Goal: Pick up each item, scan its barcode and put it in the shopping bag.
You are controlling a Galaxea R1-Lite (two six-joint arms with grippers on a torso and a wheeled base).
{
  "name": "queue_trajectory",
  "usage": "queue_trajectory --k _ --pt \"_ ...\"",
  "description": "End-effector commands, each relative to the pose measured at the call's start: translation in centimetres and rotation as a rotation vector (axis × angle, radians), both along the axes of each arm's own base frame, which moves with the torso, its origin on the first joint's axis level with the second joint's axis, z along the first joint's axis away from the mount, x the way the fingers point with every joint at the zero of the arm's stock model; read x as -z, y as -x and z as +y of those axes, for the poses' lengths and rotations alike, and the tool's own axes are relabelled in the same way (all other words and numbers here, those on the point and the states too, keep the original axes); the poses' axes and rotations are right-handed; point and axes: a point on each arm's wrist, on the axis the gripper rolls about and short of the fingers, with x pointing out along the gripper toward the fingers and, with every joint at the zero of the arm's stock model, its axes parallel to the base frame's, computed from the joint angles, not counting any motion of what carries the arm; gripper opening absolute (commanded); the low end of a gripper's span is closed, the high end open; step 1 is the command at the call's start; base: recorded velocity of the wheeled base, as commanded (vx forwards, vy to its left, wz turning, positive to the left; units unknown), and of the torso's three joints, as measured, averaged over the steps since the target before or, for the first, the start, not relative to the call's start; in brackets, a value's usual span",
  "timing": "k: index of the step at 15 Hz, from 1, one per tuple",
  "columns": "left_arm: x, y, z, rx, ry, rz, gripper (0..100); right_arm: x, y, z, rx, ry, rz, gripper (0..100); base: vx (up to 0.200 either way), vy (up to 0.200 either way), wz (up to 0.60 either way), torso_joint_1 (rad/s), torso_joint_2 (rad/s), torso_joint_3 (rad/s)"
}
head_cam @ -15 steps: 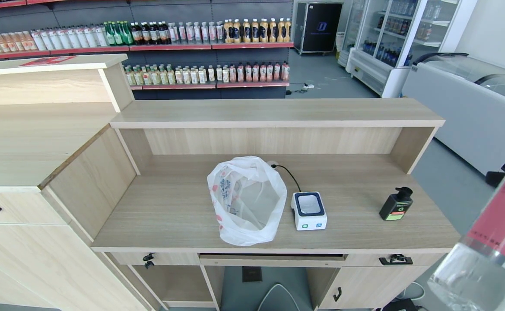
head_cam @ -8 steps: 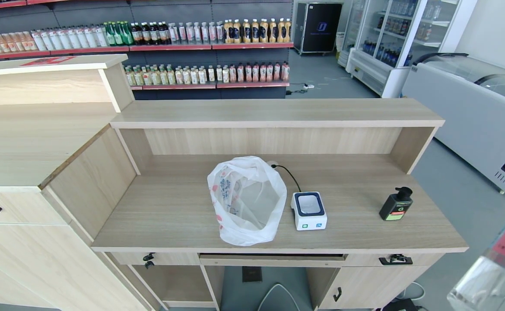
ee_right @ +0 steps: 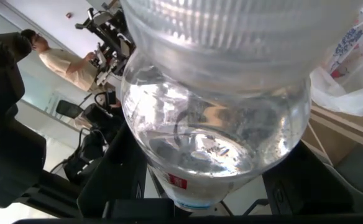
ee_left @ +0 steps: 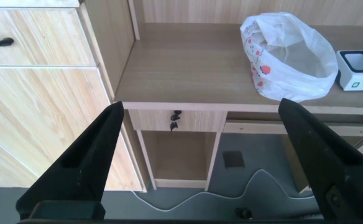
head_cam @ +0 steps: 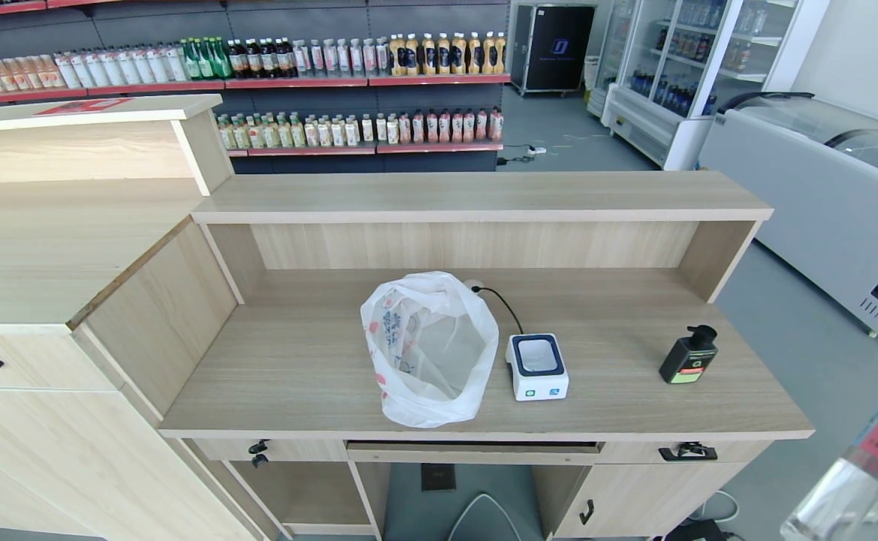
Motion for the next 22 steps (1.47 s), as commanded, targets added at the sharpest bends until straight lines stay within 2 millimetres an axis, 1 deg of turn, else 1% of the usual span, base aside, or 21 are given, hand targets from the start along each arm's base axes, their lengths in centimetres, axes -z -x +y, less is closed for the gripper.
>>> queue_trajectory --k 1,11,14,16,19,20,21,22 --pt "0.0 0.0 0.0 -0.001 0.0 -0.001 100 0.1 0.0 0.0 0.0 0.001 0.004 0 0.0 0.0 0.0 0.0 0.0 0.0" --pt "0.0 0.0 0.0 -0.001 0.0 -0.001 100 0.3 -0.4 0.1 0.001 0.004 0.019 0 0.0 0.0 0.0 0.0 0.0 0.0" --pt "0.0 0.0 0.0 -0.001 0.0 -0.001 100 0.5 -0.7 0.1 0.003 0.007 0.027 0 0.0 0.0 0.0 0.0 0.0 0.0" --pt "0.0 0.0 0.0 -0.001 0.0 -0.001 100 0.7 -1.3 0.2 0.021 0.015 0.035 0 0.0 0.0 0.0 0.0 0.0 0.0" --pt "0.0 0.0 0.0 -0.001 0.0 -0.001 100 1.7 -5.0 0.2 0.244 0.094 0.014 0 0.0 0.0 0.0 0.0 0.0 0.0" --pt "0.0 0.0 0.0 -0.001 0.0 -0.001 100 2.1 -7.0 0.0 0.342 0.099 0.005 0 0.0 0.0 0.0 0.0 0.0 0.0" --pt "0.0 0.0 0.0 -0.001 0.0 -0.001 100 2.5 -8.3 -0.1 0.406 0.108 -0.009 0 0.0 0.0 0.0 0.0 0.0 0.0" --pt "0.0 0.0 0.0 -0.001 0.0 -0.001 100 3.6 -10.8 -0.6 0.527 0.155 -0.049 0 0.0 0.0 0.0 0.0 0.0 0.0"
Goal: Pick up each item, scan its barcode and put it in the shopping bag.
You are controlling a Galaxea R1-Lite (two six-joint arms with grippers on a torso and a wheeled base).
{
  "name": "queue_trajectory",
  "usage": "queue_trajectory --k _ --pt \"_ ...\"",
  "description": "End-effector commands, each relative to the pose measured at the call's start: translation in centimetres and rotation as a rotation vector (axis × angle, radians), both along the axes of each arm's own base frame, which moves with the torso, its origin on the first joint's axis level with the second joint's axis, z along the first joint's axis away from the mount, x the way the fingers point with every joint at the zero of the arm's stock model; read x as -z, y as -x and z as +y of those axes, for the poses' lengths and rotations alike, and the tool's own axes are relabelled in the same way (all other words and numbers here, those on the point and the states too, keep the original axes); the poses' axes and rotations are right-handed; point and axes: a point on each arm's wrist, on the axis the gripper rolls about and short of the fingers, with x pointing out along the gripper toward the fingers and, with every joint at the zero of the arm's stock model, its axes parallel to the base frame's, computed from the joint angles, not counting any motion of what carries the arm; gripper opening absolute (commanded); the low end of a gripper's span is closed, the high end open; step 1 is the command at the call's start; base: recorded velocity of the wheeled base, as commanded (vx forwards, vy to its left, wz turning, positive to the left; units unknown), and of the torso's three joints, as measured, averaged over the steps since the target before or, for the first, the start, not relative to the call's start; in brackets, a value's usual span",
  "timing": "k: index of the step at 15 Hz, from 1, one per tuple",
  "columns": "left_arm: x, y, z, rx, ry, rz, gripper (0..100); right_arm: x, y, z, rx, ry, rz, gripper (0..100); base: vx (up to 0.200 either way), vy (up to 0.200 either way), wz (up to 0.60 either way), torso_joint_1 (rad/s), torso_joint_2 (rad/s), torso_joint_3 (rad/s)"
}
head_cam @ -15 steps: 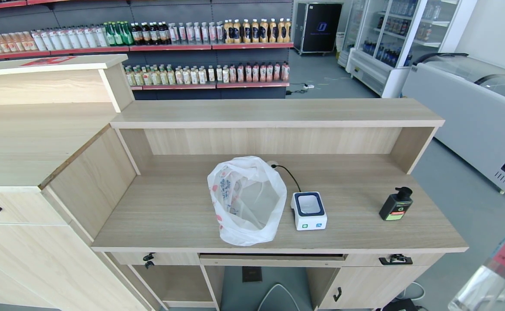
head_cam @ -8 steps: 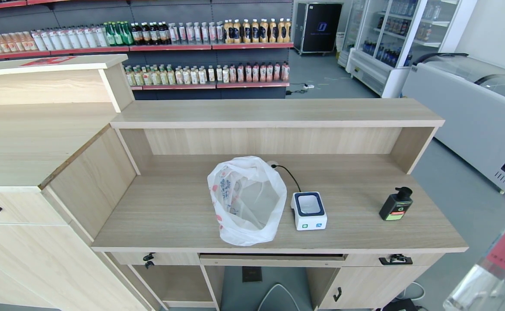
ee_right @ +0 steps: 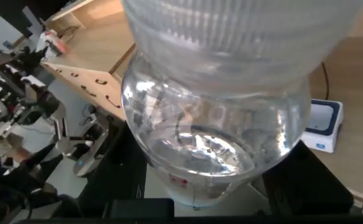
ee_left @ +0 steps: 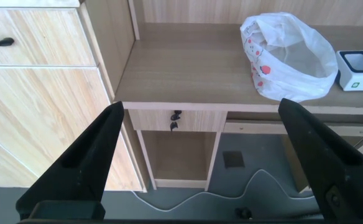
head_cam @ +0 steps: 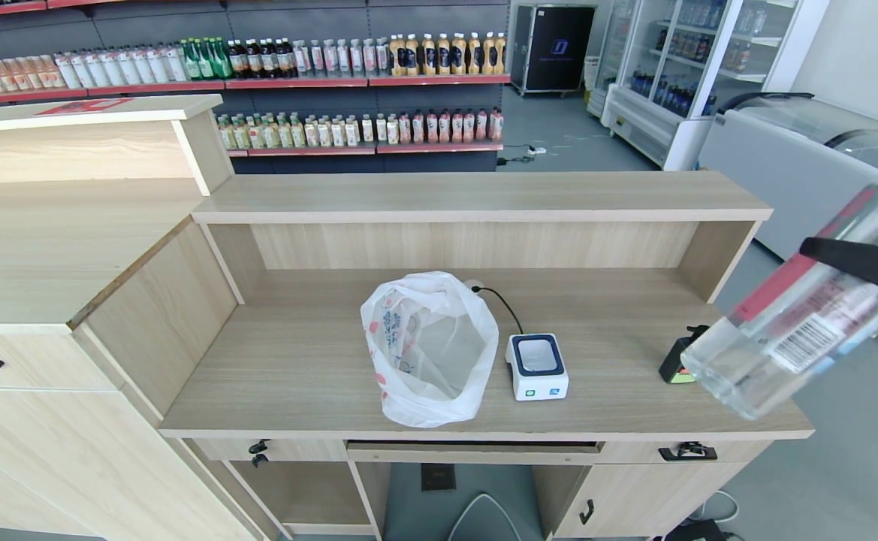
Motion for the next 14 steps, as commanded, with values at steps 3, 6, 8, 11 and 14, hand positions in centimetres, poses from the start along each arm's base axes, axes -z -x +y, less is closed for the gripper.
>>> queue_trajectory --k 3,6,8,11,14 --pt "0.0 0.0 0.0 -0.001 0.0 -0.001 100 6.0 -8.9 -3.1 0.289 0.303 0.015 0 0.0 0.0 0.0 0.0 0.0 0.0" --pt "0.0 0.0 0.0 -0.001 0.0 -0.001 100 8.4 -11.3 -6.4 0.37 0.561 -0.054 0 0.0 0.0 0.0 0.0 0.0 0.0" --pt "0.0 0.0 0.0 -0.001 0.0 -0.001 100 9.3 -12.7 -7.9 0.406 0.706 -0.15 0 0.0 0.0 0.0 0.0 0.0 0.0" --pt "0.0 0.0 0.0 -0.001 0.0 -0.001 100 10.5 -13.7 -9.8 0.428 0.957 -0.294 0 0.0 0.0 0.0 0.0 0.0 0.0" --pt "0.0 0.0 0.0 -0.001 0.0 -0.001 100 10.5 -14.6 -10.0 0.399 1.036 -0.461 0 0.0 0.0 0.0 0.0 0.0 0.0"
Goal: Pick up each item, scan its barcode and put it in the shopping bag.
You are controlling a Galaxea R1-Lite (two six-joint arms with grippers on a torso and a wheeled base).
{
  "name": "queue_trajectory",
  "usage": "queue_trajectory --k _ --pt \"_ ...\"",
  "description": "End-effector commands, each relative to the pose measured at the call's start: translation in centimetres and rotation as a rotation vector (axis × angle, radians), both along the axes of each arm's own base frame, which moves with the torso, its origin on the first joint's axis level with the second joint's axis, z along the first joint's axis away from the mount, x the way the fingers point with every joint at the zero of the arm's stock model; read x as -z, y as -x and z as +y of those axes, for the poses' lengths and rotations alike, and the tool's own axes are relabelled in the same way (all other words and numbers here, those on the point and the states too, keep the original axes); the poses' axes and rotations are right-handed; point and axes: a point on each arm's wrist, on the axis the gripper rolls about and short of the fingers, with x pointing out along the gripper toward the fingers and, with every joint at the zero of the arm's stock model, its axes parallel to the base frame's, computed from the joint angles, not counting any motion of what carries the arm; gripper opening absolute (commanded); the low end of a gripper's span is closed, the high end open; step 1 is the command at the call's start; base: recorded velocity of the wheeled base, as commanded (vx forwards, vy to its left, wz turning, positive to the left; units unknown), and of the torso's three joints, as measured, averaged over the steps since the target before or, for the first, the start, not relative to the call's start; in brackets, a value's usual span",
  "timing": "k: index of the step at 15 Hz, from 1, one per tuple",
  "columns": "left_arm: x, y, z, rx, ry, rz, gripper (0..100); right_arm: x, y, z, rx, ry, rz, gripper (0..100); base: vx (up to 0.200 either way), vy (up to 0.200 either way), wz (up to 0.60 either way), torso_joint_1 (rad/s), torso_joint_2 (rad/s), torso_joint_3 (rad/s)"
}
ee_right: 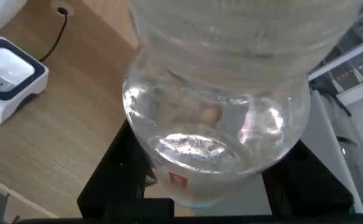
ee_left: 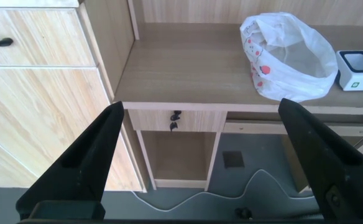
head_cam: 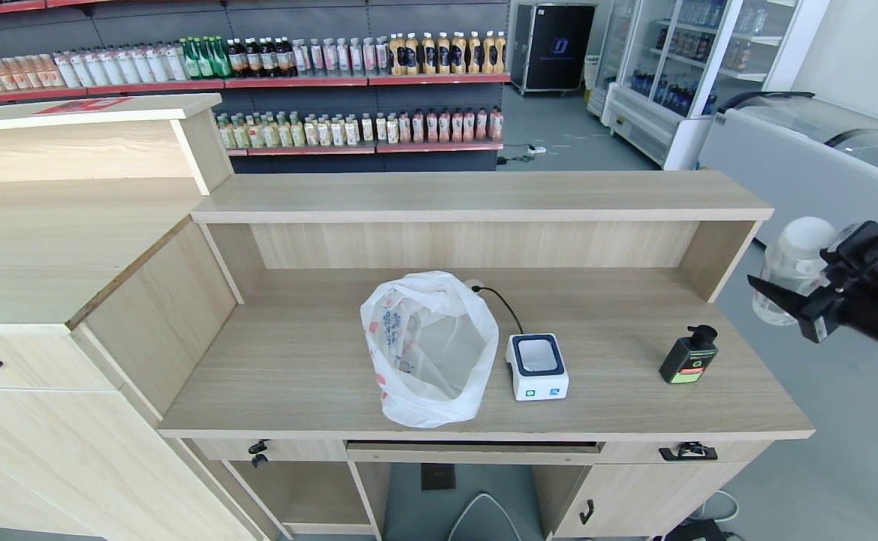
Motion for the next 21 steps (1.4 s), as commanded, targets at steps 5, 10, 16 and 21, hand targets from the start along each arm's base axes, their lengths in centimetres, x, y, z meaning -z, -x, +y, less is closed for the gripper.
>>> queue_trajectory --k 5,10,16,21 --pt "0.0 0.0 0.0 -0.001 0.0 -0.001 100 2.6 -1.9 -0.7 -0.047 0.148 -0.05 0 0.0 0.0 0.0 0.0 0.0 0.0" --pt "0.0 0.0 0.0 -0.001 0.0 -0.001 100 4.8 -2.8 -0.7 -0.126 0.266 -0.097 0 0.0 0.0 0.6 0.004 0.0 0.0" --pt "0.0 0.0 0.0 -0.001 0.0 -0.001 100 8.5 -4.0 -0.4 -0.329 0.356 -0.153 0 0.0 0.0 0.1 0.002 0.0 0.0" --pt "0.0 0.0 0.0 -0.001 0.0 -0.001 100 10.1 -5.0 1.0 -0.421 0.368 -0.195 0 0.0 0.0 0.0 0.0 0.0 0.0"
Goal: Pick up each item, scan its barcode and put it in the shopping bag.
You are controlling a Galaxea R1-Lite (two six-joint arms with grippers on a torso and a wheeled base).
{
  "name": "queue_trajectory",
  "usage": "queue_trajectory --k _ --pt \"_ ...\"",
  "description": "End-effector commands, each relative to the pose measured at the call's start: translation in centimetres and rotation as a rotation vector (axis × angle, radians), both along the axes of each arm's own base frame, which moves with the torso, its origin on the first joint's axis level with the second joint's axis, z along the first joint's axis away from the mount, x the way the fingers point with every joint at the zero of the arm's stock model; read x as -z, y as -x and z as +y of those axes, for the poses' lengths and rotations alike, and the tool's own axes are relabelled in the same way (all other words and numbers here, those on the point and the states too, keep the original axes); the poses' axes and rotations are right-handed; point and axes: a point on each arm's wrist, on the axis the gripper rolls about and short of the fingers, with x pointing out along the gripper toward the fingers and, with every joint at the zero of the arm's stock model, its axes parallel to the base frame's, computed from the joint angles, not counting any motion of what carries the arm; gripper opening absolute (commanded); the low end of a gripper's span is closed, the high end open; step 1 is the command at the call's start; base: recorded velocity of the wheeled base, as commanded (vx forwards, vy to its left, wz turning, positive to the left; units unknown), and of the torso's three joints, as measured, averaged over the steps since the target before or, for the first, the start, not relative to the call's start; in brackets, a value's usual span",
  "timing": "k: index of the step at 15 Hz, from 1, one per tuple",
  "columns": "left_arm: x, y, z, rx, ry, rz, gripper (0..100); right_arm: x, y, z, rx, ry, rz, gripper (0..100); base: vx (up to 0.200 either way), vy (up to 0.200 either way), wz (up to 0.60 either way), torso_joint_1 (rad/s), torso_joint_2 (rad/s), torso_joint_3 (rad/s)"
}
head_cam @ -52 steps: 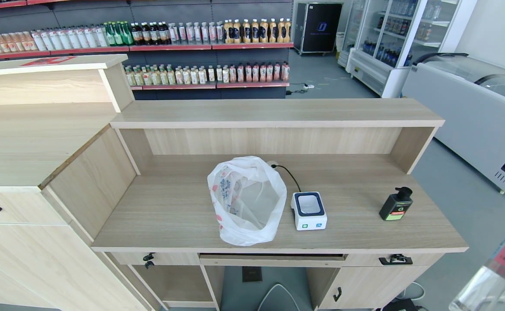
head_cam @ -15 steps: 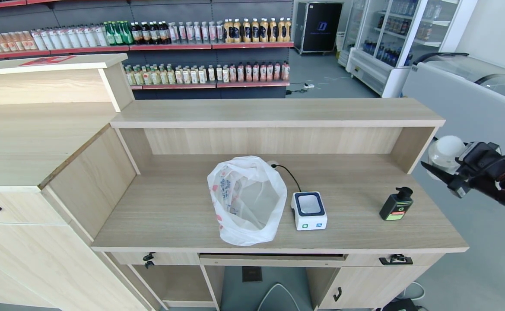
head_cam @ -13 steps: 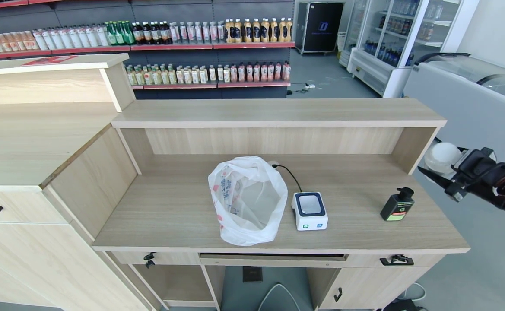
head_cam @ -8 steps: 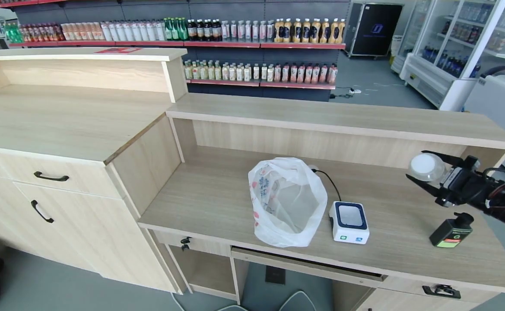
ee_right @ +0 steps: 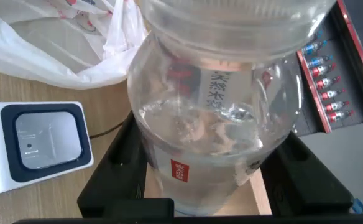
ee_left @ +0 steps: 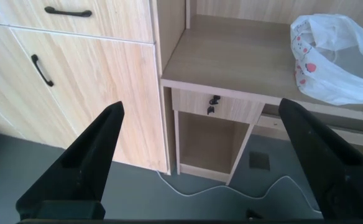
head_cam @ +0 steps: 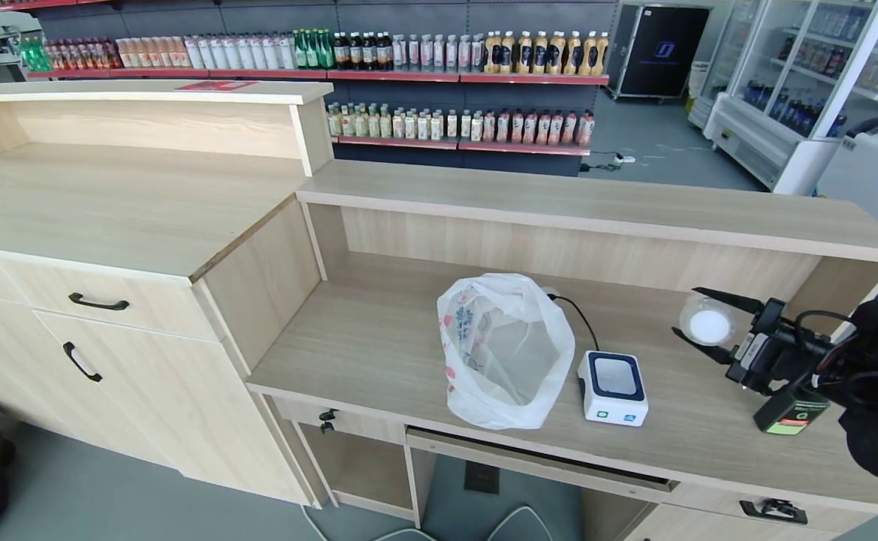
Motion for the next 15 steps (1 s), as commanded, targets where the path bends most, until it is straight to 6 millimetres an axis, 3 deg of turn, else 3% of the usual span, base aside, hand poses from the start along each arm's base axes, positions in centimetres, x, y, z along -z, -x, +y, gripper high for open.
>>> queue_trajectory --k 1,11,15 --pt "0.0 0.0 0.0 -0.001 0.0 -0.001 100 1.6 -0.5 0.7 -0.03 -0.008 0.046 0 0.0 0.0 0.0 0.0 0.0 0.0" --pt "0.0 0.0 0.0 -0.001 0.0 -0.001 100 4.4 -1.6 0.4 -0.032 -0.017 0.105 0 0.0 0.0 0.0 0.0 0.0 0.0" --pt "0.0 0.0 0.0 -0.001 0.0 -0.001 100 5.3 -3.2 0.2 -0.053 -0.023 0.098 0 0.0 0.0 0.0 0.0 0.0 0.0"
